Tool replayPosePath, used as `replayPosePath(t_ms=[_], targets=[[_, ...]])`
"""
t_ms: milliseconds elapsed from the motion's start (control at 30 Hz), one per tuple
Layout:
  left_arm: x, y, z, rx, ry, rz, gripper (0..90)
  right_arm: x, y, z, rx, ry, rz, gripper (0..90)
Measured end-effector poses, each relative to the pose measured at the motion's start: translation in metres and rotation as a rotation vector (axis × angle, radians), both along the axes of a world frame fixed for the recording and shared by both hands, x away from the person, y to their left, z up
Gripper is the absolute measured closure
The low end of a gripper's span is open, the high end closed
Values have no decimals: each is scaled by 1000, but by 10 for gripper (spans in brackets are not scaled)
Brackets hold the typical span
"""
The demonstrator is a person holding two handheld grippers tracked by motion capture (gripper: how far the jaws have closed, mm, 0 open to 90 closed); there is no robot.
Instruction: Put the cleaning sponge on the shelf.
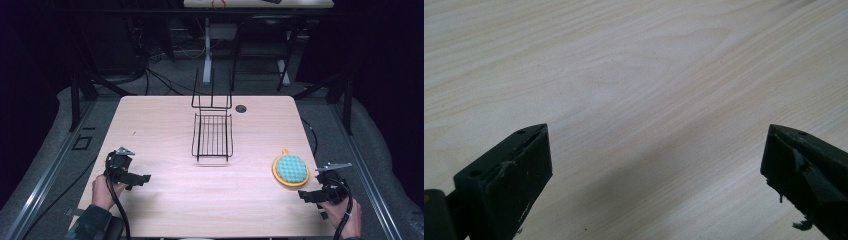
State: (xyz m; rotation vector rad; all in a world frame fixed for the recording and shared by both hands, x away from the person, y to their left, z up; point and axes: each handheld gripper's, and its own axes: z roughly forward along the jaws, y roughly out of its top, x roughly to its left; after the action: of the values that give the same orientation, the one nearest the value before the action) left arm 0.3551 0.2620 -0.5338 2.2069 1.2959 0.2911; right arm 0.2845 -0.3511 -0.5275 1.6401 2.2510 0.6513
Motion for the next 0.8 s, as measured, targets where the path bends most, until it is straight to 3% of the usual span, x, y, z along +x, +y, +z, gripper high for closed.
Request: replayPosePath(t_ms=[467, 533, 800], targets=[[-1, -5, 1, 13, -2, -6, 0, 5, 1, 2, 17, -16, 21, 12], [0, -5, 1, 18, -3, -18, 0, 7, 3, 3, 38, -21, 22, 0], [-1, -3, 0, 14, -1, -23, 0, 13, 10, 8, 33, -43, 31, 0]])
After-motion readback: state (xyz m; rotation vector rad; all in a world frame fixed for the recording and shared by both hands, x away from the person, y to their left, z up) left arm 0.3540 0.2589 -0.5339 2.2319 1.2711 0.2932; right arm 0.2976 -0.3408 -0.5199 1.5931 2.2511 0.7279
